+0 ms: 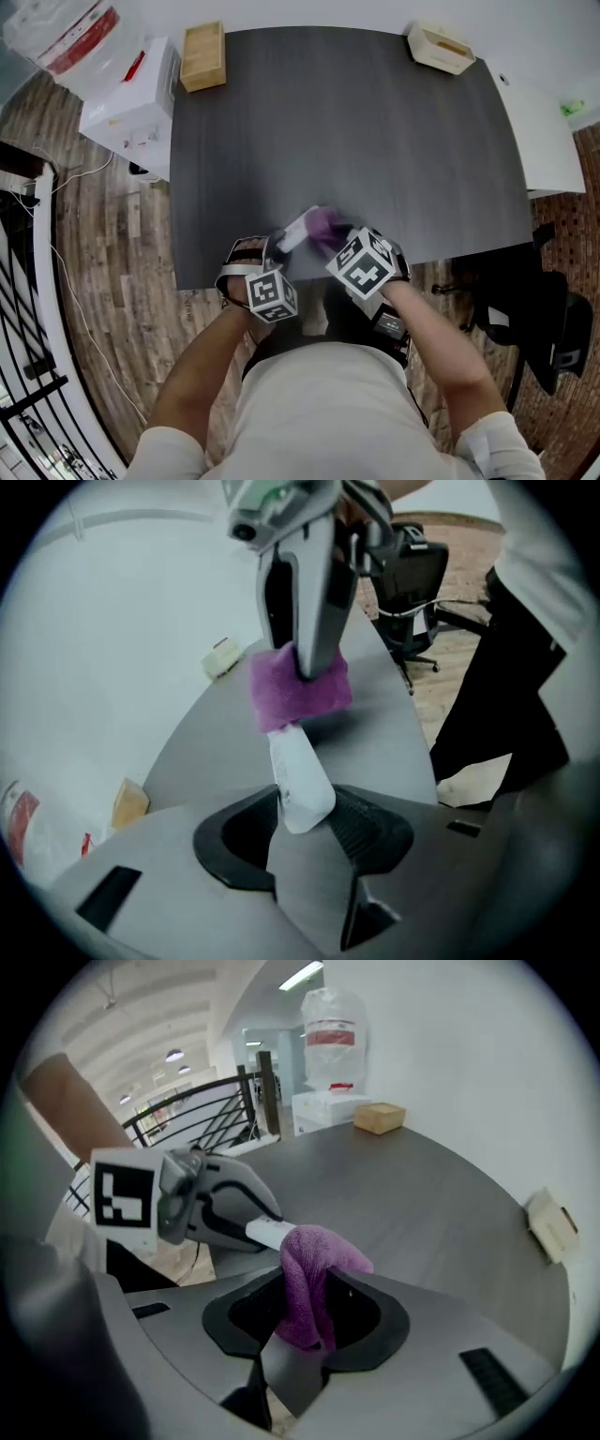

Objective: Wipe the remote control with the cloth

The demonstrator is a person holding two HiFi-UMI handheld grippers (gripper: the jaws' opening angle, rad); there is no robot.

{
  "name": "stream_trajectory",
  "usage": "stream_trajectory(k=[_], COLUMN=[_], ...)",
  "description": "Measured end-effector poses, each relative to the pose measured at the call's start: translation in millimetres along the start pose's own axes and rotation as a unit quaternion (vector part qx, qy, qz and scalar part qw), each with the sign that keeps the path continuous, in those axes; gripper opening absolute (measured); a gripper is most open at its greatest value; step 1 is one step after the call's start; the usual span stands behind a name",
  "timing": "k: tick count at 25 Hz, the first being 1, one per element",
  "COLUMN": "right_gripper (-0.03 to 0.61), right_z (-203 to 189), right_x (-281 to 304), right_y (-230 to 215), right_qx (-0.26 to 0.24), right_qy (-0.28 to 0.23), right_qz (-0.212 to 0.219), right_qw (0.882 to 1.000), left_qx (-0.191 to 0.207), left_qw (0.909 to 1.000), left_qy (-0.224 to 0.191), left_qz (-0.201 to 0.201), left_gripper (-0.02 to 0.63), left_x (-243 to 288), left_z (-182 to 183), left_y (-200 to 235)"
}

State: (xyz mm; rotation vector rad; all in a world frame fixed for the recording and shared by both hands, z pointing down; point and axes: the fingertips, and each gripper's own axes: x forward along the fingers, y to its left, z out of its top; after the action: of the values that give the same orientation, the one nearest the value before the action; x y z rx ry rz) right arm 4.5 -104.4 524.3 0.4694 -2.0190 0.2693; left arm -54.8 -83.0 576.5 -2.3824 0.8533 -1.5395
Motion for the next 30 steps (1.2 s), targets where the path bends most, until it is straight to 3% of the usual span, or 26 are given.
stream_trajectory(k=[3,5,7,11,15,18,21,23,26,28,30], right_gripper=[0.13,0.13,0.13,0.13,0.13,0.13,0.13,0.13,0.13,0.13,0.13], right_z=[-18.4,-25.9,-26.3,-5.4,12.3,8.4,10.1,15.1,22.6,26.6,27.9], right_x=[15.2,21.9,21.9,7.7,9.9,30.3,34.6,36.7,40.5,40.8,42.3], right_y=[2.1,1.3,-0.7,-26.2,-61.3,-52.7,-32.1,-9.4,33.8,57.9,74.9], right_qx=[-0.028,-0.036,-0.034,-0.029,-0.058,-0.113,-0.158,-0.207,-0.297,-0.294,-0.231], right_qy=[0.032,0.045,0.045,0.018,0.028,0.068,0.07,0.069,0.071,0.068,0.062], right_qz=[-0.007,-0.008,-0.004,-0.035,-0.104,-0.111,-0.122,-0.103,-0.046,0.001,0.055], right_qw=[0.999,0.998,0.998,0.999,0.992,0.985,0.977,0.97,0.951,0.953,0.97], left_qx=[0.025,0.02,-0.03,-0.164,-0.21,-0.235,-0.24,-0.239,-0.238,-0.238,-0.239], left_qw=[0.9988,0.9963,0.9933,0.9805,0.9704,0.9641,0.9636,0.9644,0.9645,0.9645,0.9646], left_qy=[-0.008,-0.015,-0.027,-0.02,-0.007,-0.006,-0.004,-0.003,-0.003,-0.004,-0.005], left_qz=[-0.041,-0.083,-0.109,-0.106,-0.118,-0.124,-0.117,-0.114,-0.114,-0.114,-0.112], left_gripper=[0.203,0.261,0.267,0.267,0.256,0.213,0.183,0.178,0.176,0.176,0.176], left_x=[-6.1,-14.7,-23.8,-19.2,-7.5,-5.9,-5.8,-6.4,-6.4,-6.3,-6.4], left_z=[0.9,-1.0,-5.3,-22.8,-24.9,-22.0,-18.4,-19.4,-20.1,-19.8,-19.3], left_y=[-9.7,-19.4,-23.3,-8.9,-7.8,-10.2,-13.2,-12.3,-11.9,-12.0,-12.1])
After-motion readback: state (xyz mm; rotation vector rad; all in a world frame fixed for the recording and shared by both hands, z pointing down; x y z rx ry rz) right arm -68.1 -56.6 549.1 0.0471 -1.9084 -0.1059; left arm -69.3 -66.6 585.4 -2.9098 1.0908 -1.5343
